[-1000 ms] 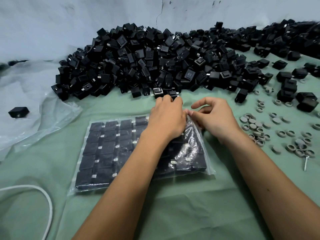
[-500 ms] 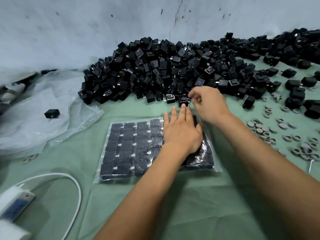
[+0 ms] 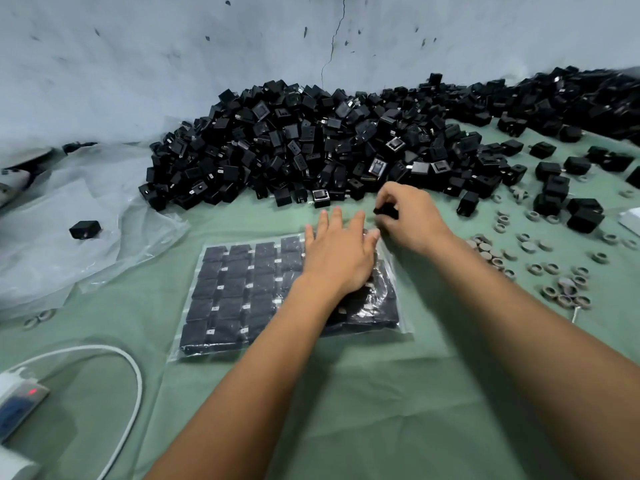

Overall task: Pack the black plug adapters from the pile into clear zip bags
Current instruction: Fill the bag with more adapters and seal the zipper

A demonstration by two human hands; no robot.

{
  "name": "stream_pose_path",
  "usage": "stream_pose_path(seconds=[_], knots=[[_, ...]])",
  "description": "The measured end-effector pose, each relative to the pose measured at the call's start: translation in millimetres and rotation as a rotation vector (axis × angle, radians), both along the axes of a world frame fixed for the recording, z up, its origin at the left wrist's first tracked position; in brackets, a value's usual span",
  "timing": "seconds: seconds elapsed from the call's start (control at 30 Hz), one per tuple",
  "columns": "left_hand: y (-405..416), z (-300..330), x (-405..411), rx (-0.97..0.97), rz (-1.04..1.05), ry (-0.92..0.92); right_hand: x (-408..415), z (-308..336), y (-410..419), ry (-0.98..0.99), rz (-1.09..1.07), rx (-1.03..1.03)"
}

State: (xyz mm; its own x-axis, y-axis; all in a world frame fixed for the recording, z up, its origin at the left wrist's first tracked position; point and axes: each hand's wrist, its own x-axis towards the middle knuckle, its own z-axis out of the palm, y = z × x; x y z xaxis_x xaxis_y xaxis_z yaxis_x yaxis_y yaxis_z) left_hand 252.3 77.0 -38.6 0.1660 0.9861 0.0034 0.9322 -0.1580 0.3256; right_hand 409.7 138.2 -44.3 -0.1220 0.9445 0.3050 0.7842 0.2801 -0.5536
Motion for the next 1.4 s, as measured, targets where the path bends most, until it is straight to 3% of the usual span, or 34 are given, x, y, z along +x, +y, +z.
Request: stream_pose_path(seconds=[0.07, 0.13, 0.27, 0.57, 0.73, 0.9, 1.03, 1.2, 1.4], knots=[[8, 9, -4, 0.045, -0.05, -0.052, 8, -10, -19, 0.167, -0.136, 0.041], [18, 19, -7, 0.032, -0.162, -0.059, 11, -16, -34, 0.203, -0.203, 0.094], [30, 32, -5, -0.08, -0.318, -0.056, 16, -14, -44, 0.067, -0.141, 0.133], [45, 50, -20, -0.176, -0.377, -0.081, 38, 3, -45, -0.058, 0.103, -0.178], [43, 55, -26, -0.185, -0.395, -0.11, 39, 7, -51, 0.222, 0.157, -0.277], [43, 61, -31, -0.189, -0.4, -0.205, 30, 9, -56, 0.374, 0.339, -0.307], [42, 61, -34, -0.102, -0.462, -0.259, 24, 9, -58, 0.562, 0.453, -0.38], [43, 63, -40, -0.085, -0.502, -0.292, 31, 12, -55, 0.757, 0.361, -0.337], [44, 62, -38, -0.057, -0.541, -0.315, 10, 6, -61, 1.024, 0.527, -0.583]])
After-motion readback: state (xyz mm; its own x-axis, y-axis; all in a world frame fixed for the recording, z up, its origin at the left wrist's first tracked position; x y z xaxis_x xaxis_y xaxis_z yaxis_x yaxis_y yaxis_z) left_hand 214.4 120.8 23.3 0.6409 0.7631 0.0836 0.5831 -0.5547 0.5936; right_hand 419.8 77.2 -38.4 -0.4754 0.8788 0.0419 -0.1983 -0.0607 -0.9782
